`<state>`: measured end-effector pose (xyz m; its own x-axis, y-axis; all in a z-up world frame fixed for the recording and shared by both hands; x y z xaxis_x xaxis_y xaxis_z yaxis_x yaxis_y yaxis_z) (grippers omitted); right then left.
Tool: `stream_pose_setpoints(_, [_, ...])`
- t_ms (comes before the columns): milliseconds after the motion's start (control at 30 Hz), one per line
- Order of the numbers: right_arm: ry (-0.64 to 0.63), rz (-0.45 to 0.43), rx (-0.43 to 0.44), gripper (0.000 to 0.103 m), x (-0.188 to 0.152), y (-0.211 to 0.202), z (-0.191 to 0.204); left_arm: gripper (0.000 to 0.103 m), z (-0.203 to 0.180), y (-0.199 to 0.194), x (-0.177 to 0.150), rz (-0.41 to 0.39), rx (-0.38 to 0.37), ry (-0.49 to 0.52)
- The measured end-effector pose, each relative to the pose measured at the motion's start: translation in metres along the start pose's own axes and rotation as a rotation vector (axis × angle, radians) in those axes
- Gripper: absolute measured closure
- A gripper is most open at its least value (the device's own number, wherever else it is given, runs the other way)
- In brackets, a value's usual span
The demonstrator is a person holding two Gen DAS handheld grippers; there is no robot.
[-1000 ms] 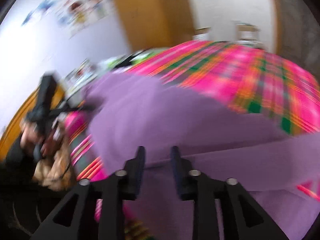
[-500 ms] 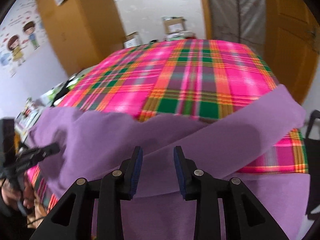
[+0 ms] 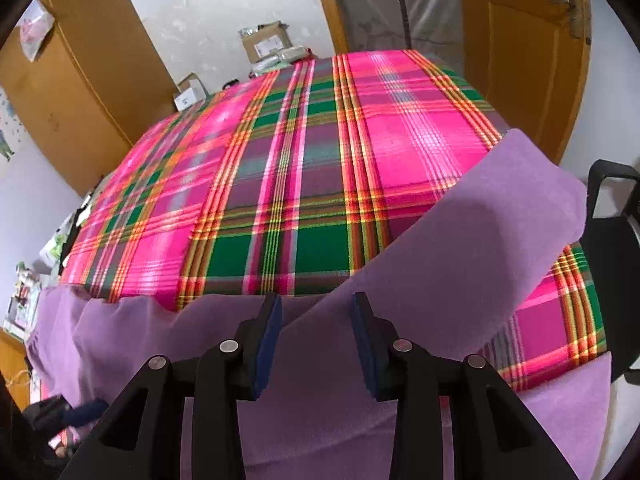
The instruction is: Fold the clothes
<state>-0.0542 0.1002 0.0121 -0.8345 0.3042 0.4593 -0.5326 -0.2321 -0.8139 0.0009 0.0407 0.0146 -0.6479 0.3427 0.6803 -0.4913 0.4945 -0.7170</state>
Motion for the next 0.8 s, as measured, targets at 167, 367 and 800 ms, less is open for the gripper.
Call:
stream_pose_setpoints(167, [-0.038,-0.006,-0.036,0.069,-0.006,0.008,-0.001,0.070,-0.014,0.015,0.002,0.033,-0.027,0.037])
stream_pose_setpoints(367, [-0.026,-0.022,-0.017,0.098,-0.009,0.001,-0.011,0.082,-0.020,0.022,0.004,0.039,-0.033,0.064])
stream_pose_setpoints(800, [0.024,-0.173,0.093,0.100,-0.016,-0.077,-0.038,0.099,-0.038,-0.005,0.008,-0.066,-0.087,0.137])
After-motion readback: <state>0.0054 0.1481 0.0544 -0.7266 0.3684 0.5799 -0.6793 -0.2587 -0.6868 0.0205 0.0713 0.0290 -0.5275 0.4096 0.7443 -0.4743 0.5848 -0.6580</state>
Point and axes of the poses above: each gripper's, at about its wrist camera, not at the fingertips, and y roughly the way its jaws point, z to its left, x to its top, the point moved 3 cm from there along y, roughly the way its jaws point, and after that the axes turned 15 degrees about y, right-handed, at the moved point
